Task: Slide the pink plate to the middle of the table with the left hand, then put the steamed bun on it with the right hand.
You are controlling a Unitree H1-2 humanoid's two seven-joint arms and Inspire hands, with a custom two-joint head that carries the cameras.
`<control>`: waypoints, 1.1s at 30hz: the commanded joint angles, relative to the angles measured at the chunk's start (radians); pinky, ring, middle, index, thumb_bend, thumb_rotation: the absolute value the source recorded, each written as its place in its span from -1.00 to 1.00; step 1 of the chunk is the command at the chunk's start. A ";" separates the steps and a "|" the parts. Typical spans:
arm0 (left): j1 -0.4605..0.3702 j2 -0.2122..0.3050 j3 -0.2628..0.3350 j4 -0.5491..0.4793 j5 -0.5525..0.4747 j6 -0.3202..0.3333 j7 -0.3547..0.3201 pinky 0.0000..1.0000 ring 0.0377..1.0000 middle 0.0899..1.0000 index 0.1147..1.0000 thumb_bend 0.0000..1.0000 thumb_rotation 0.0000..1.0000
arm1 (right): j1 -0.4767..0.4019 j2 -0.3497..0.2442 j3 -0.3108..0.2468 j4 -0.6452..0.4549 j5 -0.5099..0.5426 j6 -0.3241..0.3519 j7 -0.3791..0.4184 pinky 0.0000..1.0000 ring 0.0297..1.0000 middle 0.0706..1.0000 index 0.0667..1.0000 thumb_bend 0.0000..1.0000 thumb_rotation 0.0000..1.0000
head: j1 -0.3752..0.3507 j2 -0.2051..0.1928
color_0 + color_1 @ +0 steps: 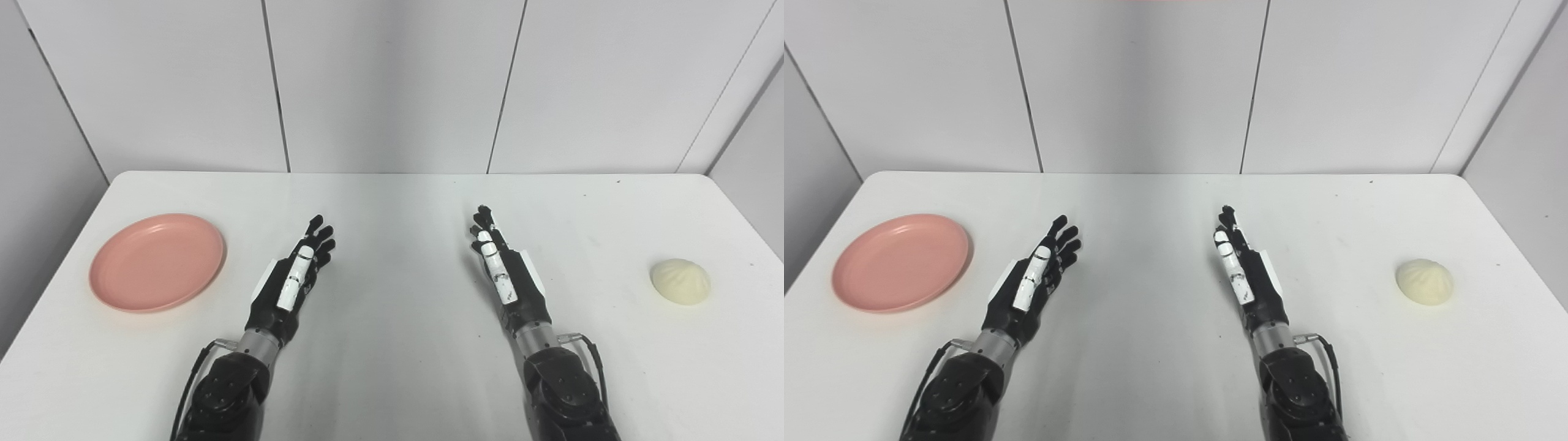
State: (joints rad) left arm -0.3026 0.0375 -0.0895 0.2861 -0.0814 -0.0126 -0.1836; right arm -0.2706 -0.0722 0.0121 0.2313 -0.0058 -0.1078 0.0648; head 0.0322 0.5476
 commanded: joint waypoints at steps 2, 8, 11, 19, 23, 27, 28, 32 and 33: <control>0.037 0.005 -0.013 0.054 0.016 0.079 -0.006 0.96 0.92 0.95 0.96 -0.01 1.00 | 0.053 0.009 0.002 0.032 0.004 0.000 -0.001 0.92 0.92 0.96 0.99 -0.58 1.00 | 0.000 0.001; 0.036 0.003 -0.014 0.053 0.017 0.083 -0.005 0.96 0.92 0.95 0.96 -0.01 1.00 | 0.052 0.009 0.000 0.035 0.007 -0.002 -0.001 0.92 0.92 0.96 0.99 -0.58 1.00 | 0.002 0.001; 0.036 0.002 -0.014 0.056 0.018 0.080 -0.004 0.96 0.92 0.95 0.96 -0.02 1.00 | 0.053 0.009 0.000 0.033 0.007 -0.001 -0.001 0.92 0.92 0.95 0.98 -0.57 1.00 | 0.003 0.001; 0.026 -0.008 -0.022 0.089 0.032 0.057 0.005 0.96 0.91 0.94 0.96 0.00 1.00 | 0.056 0.000 -0.011 0.031 0.025 0.001 0.008 0.93 0.92 0.96 0.98 -0.57 1.00 | 0.105 -0.010; 0.016 -0.025 -0.026 0.115 0.040 0.038 0.017 0.96 0.91 0.94 0.95 0.00 1.00 | 0.057 -0.013 -0.018 0.023 0.043 0.007 0.022 0.96 0.95 0.98 1.00 -0.59 1.00 | 0.154 -0.019; 0.005 -0.043 -0.032 0.144 0.051 0.020 0.033 0.95 0.91 0.94 0.95 0.00 1.00 | 0.056 -0.028 -0.026 0.026 0.059 0.005 0.034 0.98 0.95 0.98 1.00 -0.62 1.00 | 0.204 -0.030; 0.003 -0.046 -0.033 0.148 0.054 0.019 0.036 0.95 0.91 0.94 0.95 -0.01 1.00 | 0.056 -0.030 -0.027 0.028 0.062 0.004 0.036 0.99 0.96 0.98 1.00 -0.63 1.00 | 0.204 -0.030; -0.005 -0.056 -0.033 0.167 0.060 0.011 0.046 0.94 0.91 0.93 0.95 -0.02 1.00 | 0.055 -0.036 -0.034 0.034 0.082 -0.004 0.048 1.00 0.96 0.99 1.00 -0.64 1.00 | 0.217 -0.037; -0.006 -0.058 -0.033 0.170 0.061 0.009 0.048 0.94 0.91 0.93 0.95 -0.03 1.00 | 0.056 -0.037 -0.035 0.035 0.086 -0.004 0.049 1.00 0.96 0.99 1.00 -0.65 1.00 | 0.217 -0.037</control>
State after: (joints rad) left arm -0.3389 0.0023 -0.0983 0.3599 -0.0526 -0.0632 -0.1444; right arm -0.2641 -0.0969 -0.0097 0.2302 0.0687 -0.1065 0.1040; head 0.2500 0.5093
